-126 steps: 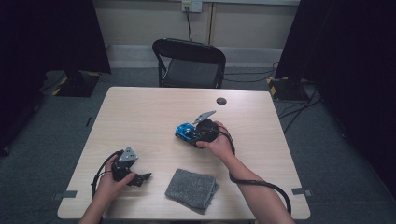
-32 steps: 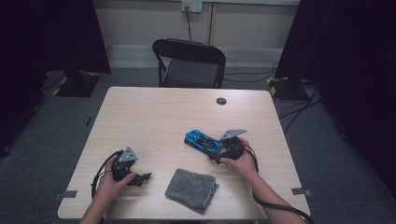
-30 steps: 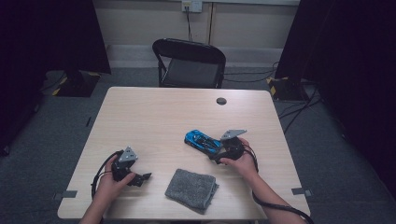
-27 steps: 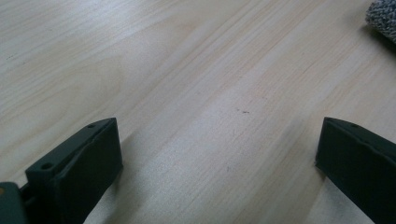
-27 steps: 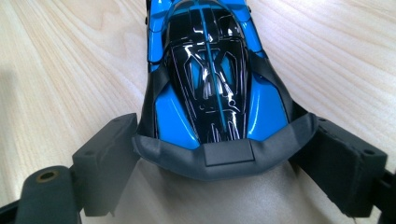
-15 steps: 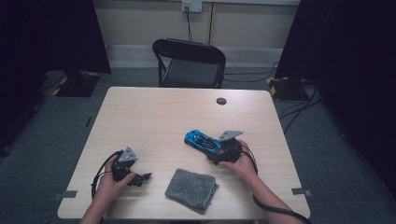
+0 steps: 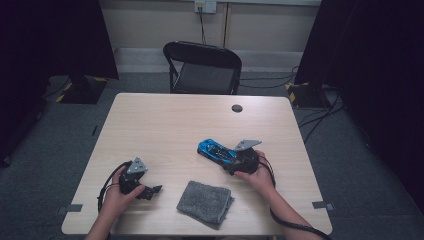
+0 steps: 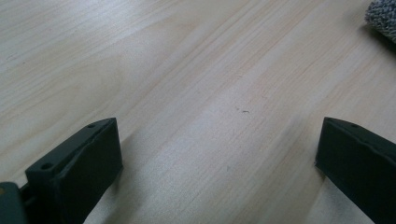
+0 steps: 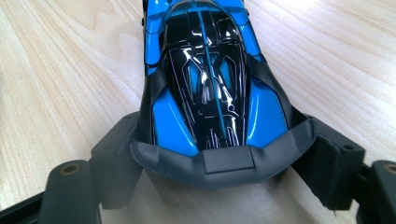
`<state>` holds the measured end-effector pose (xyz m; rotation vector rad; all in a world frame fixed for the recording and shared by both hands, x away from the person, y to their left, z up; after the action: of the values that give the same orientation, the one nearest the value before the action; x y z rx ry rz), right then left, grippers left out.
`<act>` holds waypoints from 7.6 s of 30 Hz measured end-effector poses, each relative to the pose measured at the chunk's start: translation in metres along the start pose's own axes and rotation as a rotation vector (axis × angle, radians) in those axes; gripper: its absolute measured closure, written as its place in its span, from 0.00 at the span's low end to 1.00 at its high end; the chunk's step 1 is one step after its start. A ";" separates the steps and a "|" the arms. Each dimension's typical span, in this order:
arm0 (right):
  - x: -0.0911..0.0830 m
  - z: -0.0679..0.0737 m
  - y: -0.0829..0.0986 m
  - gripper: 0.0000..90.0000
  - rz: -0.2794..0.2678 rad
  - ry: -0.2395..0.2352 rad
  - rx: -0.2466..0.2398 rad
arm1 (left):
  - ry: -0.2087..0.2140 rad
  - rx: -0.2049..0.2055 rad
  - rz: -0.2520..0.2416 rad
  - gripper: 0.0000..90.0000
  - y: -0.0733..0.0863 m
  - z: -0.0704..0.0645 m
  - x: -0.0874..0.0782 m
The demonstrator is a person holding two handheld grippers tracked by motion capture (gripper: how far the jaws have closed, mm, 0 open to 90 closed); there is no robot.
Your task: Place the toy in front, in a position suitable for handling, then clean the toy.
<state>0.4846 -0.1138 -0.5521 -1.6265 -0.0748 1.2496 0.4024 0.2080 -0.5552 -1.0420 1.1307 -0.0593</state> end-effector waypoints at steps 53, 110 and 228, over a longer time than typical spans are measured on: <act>0.000 0.000 0.000 0.26 0.000 -0.002 -0.001 | 0.367 0.323 -0.062 0.35 -0.078 -0.126 0.042; 0.000 0.000 0.000 0.26 0.000 -0.002 -0.002 | 0.199 0.083 -0.083 0.34 -0.070 -0.072 0.024; 0.000 0.000 0.000 0.26 0.001 -0.005 -0.004 | 0.088 -0.092 -0.096 0.58 -0.079 -0.032 0.033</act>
<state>0.4849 -0.1140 -0.5521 -1.6271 -0.0796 1.2549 0.4283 0.1263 -0.5238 -1.1854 1.1714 -0.1316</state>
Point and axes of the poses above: each handheld gripper's, and its own axes: x roughly forward along the jaws, y roughly out of its underside, z roughly to its left, the point moved 7 cm from there along x, roughly forward along the jaws, and after that the axes turned 5 degrees about x, right-handed, at the moved point
